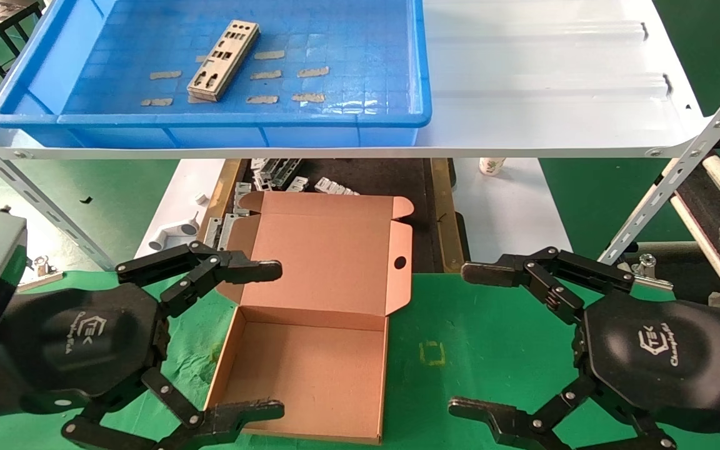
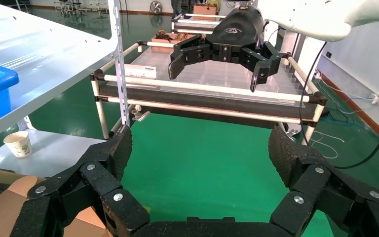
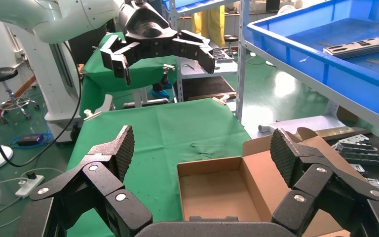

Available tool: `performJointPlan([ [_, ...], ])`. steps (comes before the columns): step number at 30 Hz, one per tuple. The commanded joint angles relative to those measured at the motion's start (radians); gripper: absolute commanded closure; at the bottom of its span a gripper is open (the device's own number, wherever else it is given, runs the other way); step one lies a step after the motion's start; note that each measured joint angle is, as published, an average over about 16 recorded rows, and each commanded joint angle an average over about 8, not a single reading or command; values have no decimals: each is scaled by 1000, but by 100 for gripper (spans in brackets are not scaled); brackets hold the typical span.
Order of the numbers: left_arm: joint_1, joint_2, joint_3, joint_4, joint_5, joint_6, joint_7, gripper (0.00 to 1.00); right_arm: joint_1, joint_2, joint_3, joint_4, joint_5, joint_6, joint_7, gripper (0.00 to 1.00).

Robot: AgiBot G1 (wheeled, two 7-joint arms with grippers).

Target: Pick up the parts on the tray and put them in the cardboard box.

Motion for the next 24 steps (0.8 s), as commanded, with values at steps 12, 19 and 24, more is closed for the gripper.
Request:
performJointPlan([
  [12, 0, 0, 0, 0, 0, 0, 0, 0, 0, 0, 0, 0, 0, 0, 0, 0],
  [19, 0, 0, 0, 0, 0, 0, 0, 0, 0, 0, 0, 0, 0, 0, 0, 0],
  [24, 0, 0, 0, 0, 0, 0, 0, 0, 0, 0, 0, 0, 0, 0, 0, 38],
])
